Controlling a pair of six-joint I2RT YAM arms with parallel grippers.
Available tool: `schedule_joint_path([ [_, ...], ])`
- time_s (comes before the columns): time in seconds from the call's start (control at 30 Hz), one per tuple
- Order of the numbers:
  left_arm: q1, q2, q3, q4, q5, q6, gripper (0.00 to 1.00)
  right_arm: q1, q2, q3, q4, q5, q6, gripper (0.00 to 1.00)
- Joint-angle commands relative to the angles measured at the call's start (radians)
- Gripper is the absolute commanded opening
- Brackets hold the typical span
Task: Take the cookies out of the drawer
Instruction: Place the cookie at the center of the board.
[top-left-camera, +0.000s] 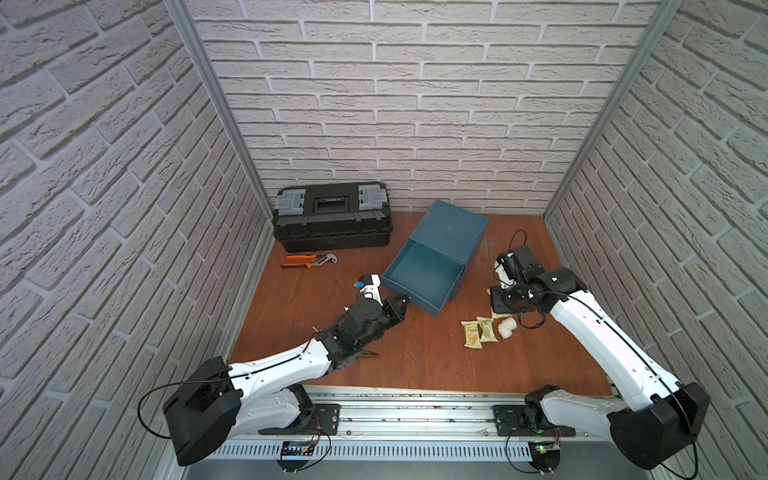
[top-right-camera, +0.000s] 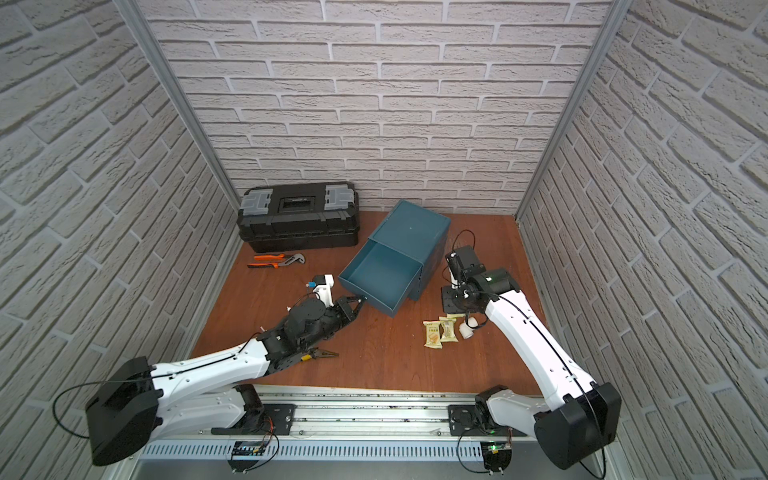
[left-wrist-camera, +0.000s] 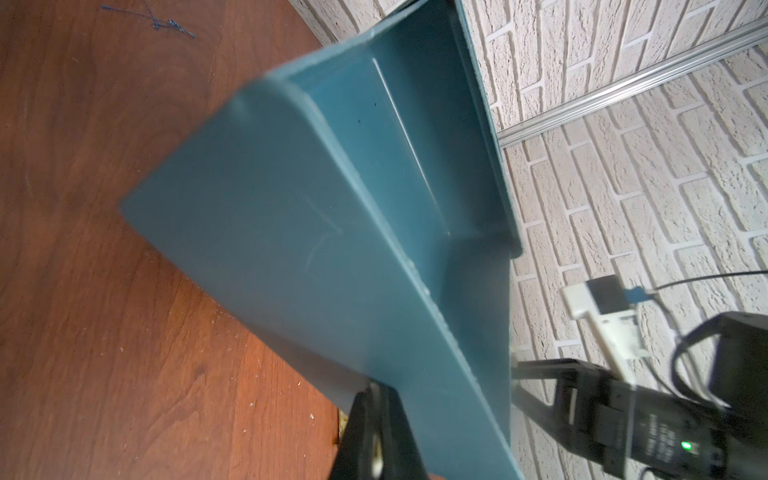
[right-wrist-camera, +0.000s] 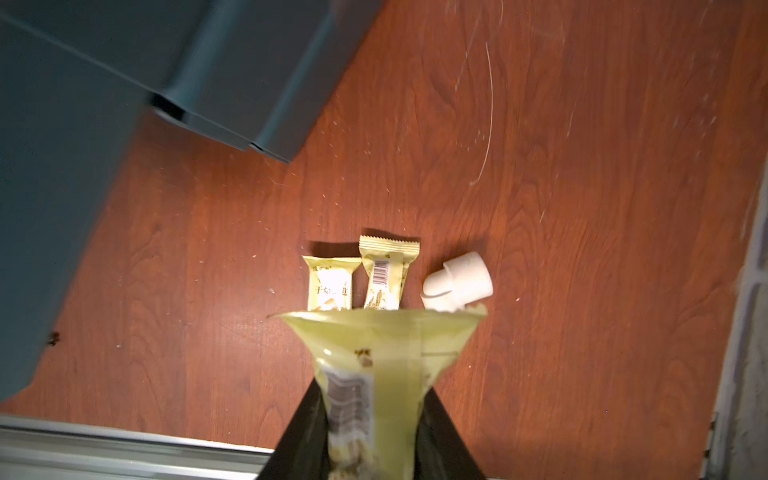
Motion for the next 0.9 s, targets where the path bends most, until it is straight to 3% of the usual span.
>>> schedule_joint_path([
  [0.0, 0.009, -0.002, 0.02, -0.01, -0.027, 0.016, 0.0, -0.045, 0.024, -0.069, 0.186, -0.075, 0.054, 0.19],
  [0.4, 0.008, 0.015, 0.027, 0.002, -0.021, 0.015, 0.0, -0.18, 0.42, -0.049, 0.401, -0.117, -0.014, 0.18],
  [0.67, 0.009, 0.002, 0.027, -0.013, -0.028, 0.018, 0.0, -0.194, 0.558, -0.005, 0.439, -0.095, -0.02, 0.2],
  [0.87, 0.009, 0.005, 0.034, -0.017, -0.03, 0.017, 0.0, -0.196, 0.546, 0.013, 0.414, -0.082, -0.03, 0.4],
])
